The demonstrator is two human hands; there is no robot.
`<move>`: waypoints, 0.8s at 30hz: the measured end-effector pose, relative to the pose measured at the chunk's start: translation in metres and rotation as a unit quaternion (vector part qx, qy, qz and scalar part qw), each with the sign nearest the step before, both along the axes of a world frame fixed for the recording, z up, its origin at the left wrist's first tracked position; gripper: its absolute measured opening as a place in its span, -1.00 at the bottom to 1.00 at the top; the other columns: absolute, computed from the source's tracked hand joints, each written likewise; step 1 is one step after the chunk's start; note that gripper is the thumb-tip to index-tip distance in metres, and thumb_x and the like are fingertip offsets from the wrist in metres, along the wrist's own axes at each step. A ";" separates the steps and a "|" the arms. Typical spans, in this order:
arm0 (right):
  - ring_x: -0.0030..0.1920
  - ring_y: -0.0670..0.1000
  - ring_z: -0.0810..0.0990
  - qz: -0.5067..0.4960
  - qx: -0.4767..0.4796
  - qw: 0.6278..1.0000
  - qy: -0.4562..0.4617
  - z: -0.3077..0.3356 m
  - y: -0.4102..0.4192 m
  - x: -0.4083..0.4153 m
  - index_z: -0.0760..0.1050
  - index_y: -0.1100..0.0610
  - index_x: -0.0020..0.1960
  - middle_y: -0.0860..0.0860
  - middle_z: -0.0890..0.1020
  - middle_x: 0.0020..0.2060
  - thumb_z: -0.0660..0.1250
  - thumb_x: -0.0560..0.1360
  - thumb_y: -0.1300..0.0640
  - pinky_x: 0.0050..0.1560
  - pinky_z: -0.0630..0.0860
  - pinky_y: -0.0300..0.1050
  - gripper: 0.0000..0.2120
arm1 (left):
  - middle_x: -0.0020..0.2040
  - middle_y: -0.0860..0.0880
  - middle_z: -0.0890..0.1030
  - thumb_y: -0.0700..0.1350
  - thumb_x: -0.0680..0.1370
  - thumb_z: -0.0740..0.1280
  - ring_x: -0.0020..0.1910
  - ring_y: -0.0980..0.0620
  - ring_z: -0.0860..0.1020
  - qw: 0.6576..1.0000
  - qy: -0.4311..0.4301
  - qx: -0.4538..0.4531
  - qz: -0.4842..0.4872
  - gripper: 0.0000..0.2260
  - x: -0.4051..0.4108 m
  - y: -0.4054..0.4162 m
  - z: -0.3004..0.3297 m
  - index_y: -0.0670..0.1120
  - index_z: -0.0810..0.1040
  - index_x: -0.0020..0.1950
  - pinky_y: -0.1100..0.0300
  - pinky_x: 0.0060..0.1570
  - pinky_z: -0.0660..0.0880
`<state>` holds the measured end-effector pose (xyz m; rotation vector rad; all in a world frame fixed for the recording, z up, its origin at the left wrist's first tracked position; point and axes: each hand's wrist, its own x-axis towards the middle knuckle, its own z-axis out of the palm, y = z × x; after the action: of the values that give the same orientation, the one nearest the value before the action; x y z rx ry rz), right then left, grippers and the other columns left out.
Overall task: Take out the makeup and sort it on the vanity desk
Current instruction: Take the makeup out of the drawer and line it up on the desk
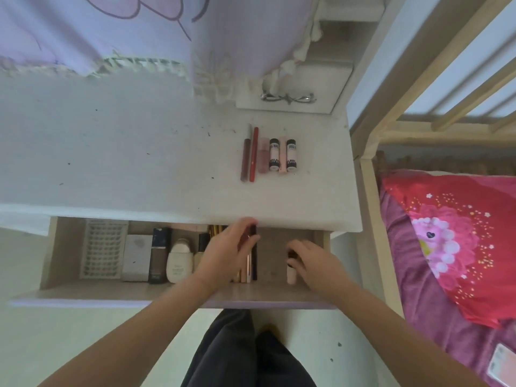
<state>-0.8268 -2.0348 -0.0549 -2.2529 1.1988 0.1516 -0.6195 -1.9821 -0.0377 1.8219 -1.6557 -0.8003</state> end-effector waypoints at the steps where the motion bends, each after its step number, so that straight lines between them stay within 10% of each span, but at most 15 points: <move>1: -0.08 -0.06 0.51 -0.019 0.002 0.999 -0.047 0.012 -0.012 0.002 0.39 -0.01 0.13 -0.09 0.53 -0.01 0.19 0.58 0.02 -0.13 0.42 -0.24 -0.85 | -0.13 0.24 0.50 0.02 0.52 0.24 -0.21 0.34 0.50 0.999 0.031 -0.024 0.032 -0.76 0.010 -0.012 0.014 0.15 0.37 0.18 0.54 -0.26 0.42; 6: -0.26 -0.21 0.52 -0.193 -0.030 0.956 -0.217 0.061 -0.115 0.020 0.46 -0.03 -0.04 -0.14 0.56 -0.24 0.27 0.55 0.09 -0.23 0.38 -0.46 -0.97 | -0.25 0.08 0.54 -0.13 0.56 0.29 -0.36 0.19 0.55 0.981 0.108 -0.053 0.151 -0.86 0.067 -0.112 0.048 0.07 0.47 0.08 0.46 -0.39 0.45; 20: -0.17 -0.06 0.45 -0.270 -0.068 0.946 -0.165 0.039 -0.184 0.056 0.45 0.11 0.25 0.03 0.45 0.00 0.21 0.58 0.13 -0.08 0.30 -0.32 -0.74 | 0.03 -0.07 0.53 -0.08 0.58 0.23 -0.06 -0.08 0.57 0.984 0.052 0.043 0.168 -0.74 0.069 -0.187 0.016 -0.05 0.44 0.27 -0.01 0.00 0.56; 24: -0.33 -0.21 0.46 -0.164 -0.176 0.948 -0.208 0.051 -0.111 0.027 0.52 0.17 0.13 -0.05 0.51 -0.09 0.16 0.58 0.20 -0.19 0.31 -0.44 -0.79 | -0.20 0.13 0.50 -0.11 0.57 0.17 -0.25 0.24 0.50 0.987 0.057 -0.059 0.139 -0.89 0.057 -0.097 0.021 0.06 0.44 0.04 0.36 -0.22 0.47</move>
<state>-0.8000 -2.1460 -0.0043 -2.1717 1.4162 -0.6840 -0.5624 -2.0793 -0.0171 1.8354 -1.3127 -0.6560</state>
